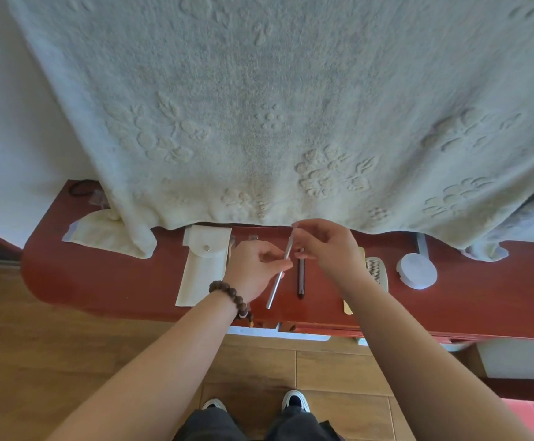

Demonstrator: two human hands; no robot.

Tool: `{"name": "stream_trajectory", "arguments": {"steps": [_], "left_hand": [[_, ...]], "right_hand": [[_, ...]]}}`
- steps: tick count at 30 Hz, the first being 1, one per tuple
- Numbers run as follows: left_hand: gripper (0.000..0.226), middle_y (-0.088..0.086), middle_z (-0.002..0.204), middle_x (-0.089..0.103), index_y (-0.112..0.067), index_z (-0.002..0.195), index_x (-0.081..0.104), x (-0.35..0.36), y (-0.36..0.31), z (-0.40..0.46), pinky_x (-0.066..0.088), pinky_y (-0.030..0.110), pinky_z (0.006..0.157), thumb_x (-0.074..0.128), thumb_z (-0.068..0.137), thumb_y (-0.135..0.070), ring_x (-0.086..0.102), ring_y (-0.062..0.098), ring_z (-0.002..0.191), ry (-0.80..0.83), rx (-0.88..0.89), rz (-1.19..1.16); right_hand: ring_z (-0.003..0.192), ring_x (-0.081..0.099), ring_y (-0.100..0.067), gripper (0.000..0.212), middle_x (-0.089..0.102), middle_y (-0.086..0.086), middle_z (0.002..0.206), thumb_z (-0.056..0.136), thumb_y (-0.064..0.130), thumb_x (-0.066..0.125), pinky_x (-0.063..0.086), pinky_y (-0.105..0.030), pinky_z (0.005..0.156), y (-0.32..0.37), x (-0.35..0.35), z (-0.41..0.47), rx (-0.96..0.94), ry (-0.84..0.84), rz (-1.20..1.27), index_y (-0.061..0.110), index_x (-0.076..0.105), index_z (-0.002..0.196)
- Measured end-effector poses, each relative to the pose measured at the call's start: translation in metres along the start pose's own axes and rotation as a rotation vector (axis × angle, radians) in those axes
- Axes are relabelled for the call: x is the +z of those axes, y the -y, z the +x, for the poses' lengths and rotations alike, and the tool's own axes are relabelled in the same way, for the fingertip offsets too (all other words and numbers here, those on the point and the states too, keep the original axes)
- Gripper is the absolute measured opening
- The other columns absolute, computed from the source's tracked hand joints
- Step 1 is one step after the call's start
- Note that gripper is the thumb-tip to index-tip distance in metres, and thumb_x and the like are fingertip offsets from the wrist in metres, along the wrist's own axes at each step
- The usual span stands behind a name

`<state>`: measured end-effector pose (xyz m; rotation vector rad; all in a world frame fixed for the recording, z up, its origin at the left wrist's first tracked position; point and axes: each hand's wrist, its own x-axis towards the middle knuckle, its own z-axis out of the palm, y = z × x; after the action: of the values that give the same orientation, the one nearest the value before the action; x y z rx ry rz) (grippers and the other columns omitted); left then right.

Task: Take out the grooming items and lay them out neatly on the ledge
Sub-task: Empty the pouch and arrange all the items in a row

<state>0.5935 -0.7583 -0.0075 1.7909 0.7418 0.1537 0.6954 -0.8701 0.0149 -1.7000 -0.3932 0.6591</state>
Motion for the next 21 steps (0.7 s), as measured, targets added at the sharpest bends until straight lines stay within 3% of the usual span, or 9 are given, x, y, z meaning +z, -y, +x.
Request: {"name": "stream_trajectory", "arguments": {"steps": [7, 10, 12, 17, 21], "left_hand": [[0.009, 0.001, 0.073, 0.071, -0.012, 0.080, 0.071, 0.006, 0.001, -0.001, 0.058, 0.040, 0.074, 0.075, 0.079, -0.020, 0.070, 0.016, 0.074, 0.037, -0.013, 0.072], [0.014, 0.004, 0.078, 0.069, -0.009, 0.078, 0.067, 0.008, 0.017, -0.008, 0.059, 0.038, 0.071, 0.075, 0.078, -0.021, 0.068, 0.016, 0.075, 0.103, -0.059, 0.218], [0.015, 0.005, 0.082, 0.068, -0.007, 0.081, 0.066, 0.011, 0.032, -0.021, 0.060, 0.034, 0.066, 0.074, 0.079, -0.020, 0.069, 0.015, 0.077, 0.115, -0.143, 0.184], [0.016, 0.005, 0.084, 0.071, -0.009, 0.091, 0.072, 0.011, 0.044, -0.009, 0.061, 0.037, 0.068, 0.074, 0.080, -0.020, 0.070, 0.016, 0.079, 0.011, -0.246, -0.002], [0.015, 0.005, 0.091, 0.071, -0.012, 0.091, 0.074, 0.008, 0.054, 0.015, 0.061, 0.037, 0.066, 0.075, 0.079, -0.021, 0.070, 0.017, 0.079, -0.063, -0.275, 0.011]], "right_hand": [[0.067, 0.068, -0.019, 0.008, 0.069, -0.014, 0.076, 0.087, 0.006, 0.064, 0.060, -0.029, 0.068, -0.001, -0.004, 0.008, 0.073, 0.072, 0.040, 0.000, 0.069, 0.088], [0.061, 0.064, -0.016, 0.007, 0.065, -0.012, 0.072, 0.089, 0.004, 0.061, 0.059, -0.025, 0.063, 0.008, -0.013, 0.025, 0.054, -0.072, 0.154, 0.000, 0.066, 0.088], [0.059, 0.063, -0.014, 0.007, 0.064, -0.011, 0.070, 0.089, 0.005, 0.062, 0.058, -0.025, 0.062, 0.019, -0.028, 0.042, 0.018, -0.138, 0.148, 0.001, 0.067, 0.085], [0.066, 0.065, -0.018, 0.012, 0.066, -0.014, 0.069, 0.088, 0.008, 0.064, 0.057, -0.025, 0.063, -0.008, -0.028, 0.042, 0.135, 0.026, -0.026, -0.003, 0.068, 0.086], [0.066, 0.066, -0.021, 0.010, 0.066, -0.016, 0.074, 0.086, 0.005, 0.066, 0.061, -0.030, 0.066, -0.042, -0.010, 0.039, 0.199, -0.002, -0.079, -0.003, 0.068, 0.091]]}}
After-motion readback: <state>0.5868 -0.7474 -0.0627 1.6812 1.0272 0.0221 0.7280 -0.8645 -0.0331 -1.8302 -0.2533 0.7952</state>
